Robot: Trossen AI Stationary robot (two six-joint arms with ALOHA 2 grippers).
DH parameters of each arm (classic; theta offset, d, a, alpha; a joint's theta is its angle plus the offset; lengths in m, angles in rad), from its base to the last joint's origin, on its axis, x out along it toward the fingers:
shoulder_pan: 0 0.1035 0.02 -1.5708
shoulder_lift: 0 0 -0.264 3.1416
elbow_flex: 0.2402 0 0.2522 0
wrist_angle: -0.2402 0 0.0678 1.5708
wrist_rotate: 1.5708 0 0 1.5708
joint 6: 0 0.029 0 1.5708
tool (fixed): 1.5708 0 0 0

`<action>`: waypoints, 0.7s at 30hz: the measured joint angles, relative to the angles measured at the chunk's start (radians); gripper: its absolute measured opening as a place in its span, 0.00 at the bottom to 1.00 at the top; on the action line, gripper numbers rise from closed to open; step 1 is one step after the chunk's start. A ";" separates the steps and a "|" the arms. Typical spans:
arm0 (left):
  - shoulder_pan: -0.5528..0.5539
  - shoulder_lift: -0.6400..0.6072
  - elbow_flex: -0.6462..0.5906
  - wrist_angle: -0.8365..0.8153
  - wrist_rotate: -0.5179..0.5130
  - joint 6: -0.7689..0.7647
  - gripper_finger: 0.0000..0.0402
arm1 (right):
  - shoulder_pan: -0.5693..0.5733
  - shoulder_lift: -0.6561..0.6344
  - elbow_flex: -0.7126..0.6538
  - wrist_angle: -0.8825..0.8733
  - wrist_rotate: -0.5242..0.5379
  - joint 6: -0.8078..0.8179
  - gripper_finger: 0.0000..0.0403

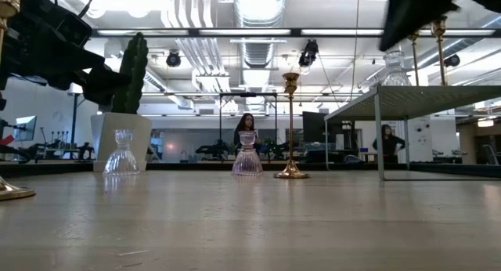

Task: Pick & Place candle stick holders
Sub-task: Put the bottom transparent glass candle holder on the shelf

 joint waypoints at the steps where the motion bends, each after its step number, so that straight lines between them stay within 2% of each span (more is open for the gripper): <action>1: 0.000 0.000 0.000 0.000 0.000 0.000 0.73 | 0.003 -0.023 -0.039 0.001 -0.024 0.028 0.02; 5: 0.000 0.000 0.000 -0.002 0.000 0.000 0.73 | 0.030 -0.115 -0.153 0.000 -0.059 0.065 0.02; 12: 0.000 0.000 0.000 -0.008 0.000 0.000 0.73 | 0.044 -0.306 -0.247 -0.001 -0.038 -0.019 0.02; 18: 0.000 0.000 0.000 -0.008 0.000 0.000 0.73 | 0.044 -0.442 -0.270 0.001 -0.023 -0.086 0.02; 21: 0.000 0.000 0.000 -0.008 0.000 0.000 0.73 | 0.049 -0.467 -0.239 0.004 -0.029 -0.210 0.02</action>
